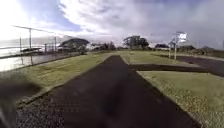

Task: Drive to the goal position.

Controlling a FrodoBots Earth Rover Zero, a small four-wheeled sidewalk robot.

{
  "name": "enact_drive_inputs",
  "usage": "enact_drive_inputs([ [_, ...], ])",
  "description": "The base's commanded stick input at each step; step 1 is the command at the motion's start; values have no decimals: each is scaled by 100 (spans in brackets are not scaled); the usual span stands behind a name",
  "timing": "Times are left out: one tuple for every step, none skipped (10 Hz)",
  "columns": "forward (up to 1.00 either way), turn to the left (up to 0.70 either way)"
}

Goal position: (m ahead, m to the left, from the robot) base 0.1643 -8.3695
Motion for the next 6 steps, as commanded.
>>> enact_drive_inputs([
  [70, 0],
  [70, 0],
  [70, 0],
  [70, 0],
  [70, 0],
  [70, 0],
])
